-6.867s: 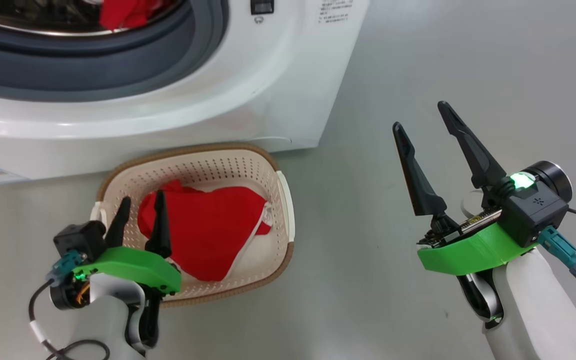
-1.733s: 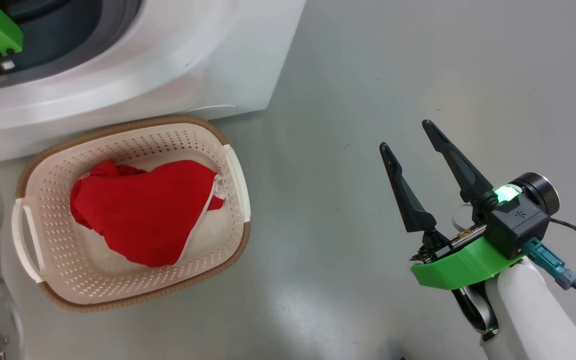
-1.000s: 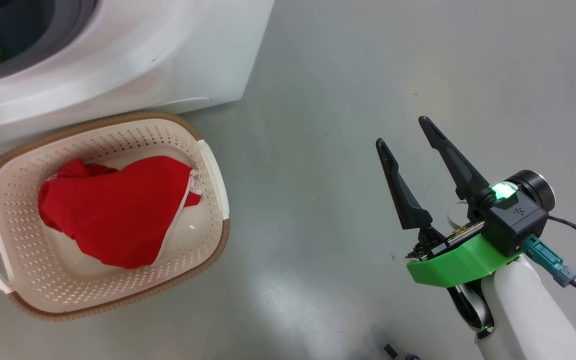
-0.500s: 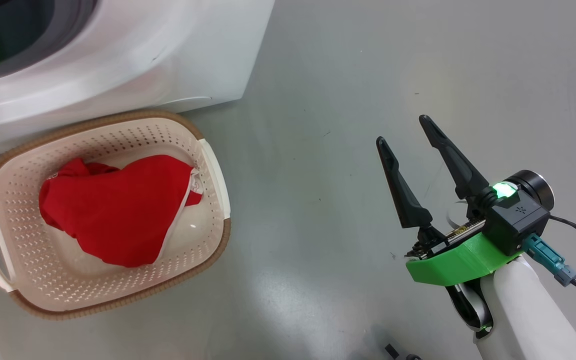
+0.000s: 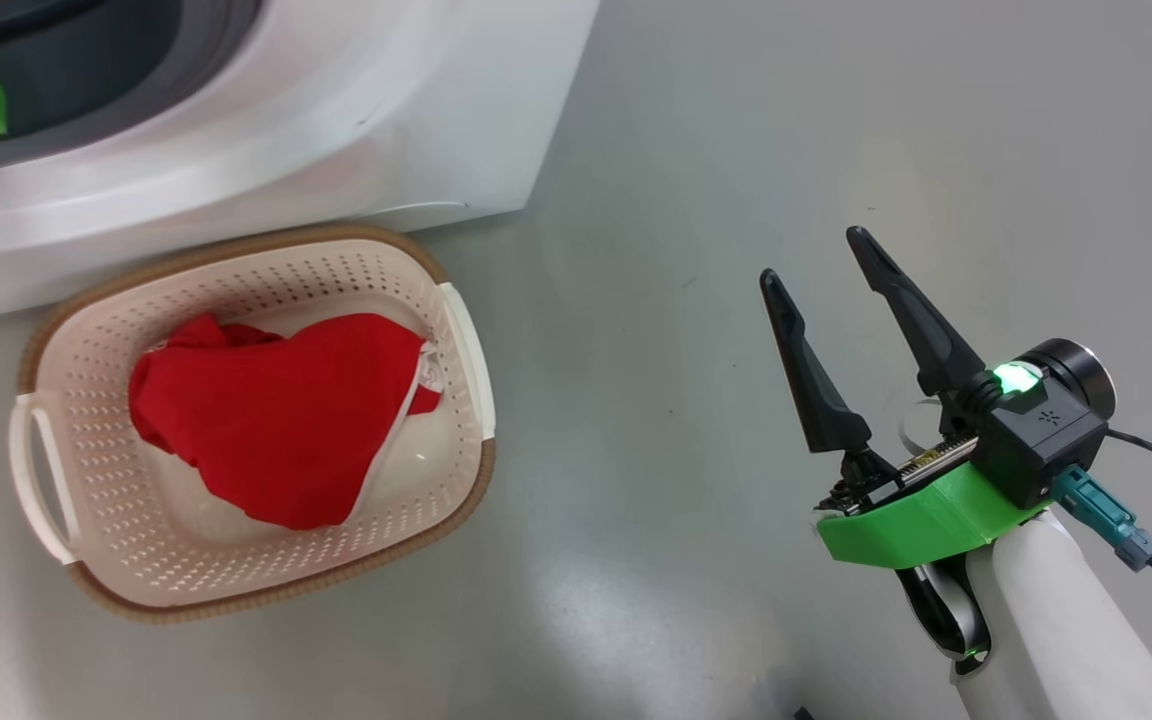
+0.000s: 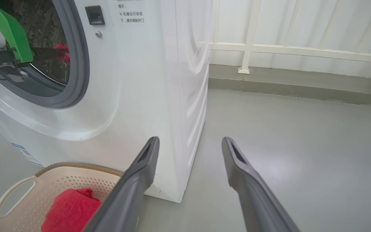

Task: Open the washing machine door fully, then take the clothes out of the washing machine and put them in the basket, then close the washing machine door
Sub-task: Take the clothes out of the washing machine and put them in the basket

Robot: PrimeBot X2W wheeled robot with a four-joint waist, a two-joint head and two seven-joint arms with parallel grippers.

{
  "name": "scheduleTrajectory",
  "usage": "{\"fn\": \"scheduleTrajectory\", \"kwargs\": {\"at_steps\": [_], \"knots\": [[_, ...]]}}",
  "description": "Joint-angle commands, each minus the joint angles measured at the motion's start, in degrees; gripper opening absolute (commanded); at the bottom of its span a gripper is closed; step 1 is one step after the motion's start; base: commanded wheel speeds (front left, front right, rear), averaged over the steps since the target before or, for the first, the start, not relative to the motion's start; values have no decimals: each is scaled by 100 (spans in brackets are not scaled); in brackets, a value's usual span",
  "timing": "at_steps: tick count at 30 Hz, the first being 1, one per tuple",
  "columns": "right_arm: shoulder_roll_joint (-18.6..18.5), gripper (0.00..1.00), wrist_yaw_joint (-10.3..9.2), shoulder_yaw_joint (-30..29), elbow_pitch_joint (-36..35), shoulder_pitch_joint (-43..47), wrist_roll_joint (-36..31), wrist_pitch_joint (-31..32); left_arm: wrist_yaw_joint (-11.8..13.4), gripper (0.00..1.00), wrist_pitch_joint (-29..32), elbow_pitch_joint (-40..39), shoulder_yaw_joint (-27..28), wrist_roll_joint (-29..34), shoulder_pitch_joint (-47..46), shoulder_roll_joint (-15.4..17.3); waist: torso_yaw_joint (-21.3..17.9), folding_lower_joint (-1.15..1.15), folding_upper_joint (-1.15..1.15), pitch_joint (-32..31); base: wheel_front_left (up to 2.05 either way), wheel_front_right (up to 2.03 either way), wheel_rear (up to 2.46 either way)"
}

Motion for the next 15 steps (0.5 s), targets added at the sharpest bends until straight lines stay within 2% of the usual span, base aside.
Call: {"fn": "scheduleTrajectory", "kwargs": {"at_steps": [1,10,15], "knots": [[-20,100,20,68,-140,-11,36,-36,-49,0,-88,-178,20,-47,93,235,64,0,0,-57,0,0,0],[-52,100,20,28,-119,43,12,-36,-96,0,-390,-750,-41,-135,644,91,280,0,0,-319,0,0,0],[-53,100,20,-5,-103,94,3,-36,-102,0,-406,-1489,4,-130,1113,33,359,0,0,-470,0,0,0]]}}
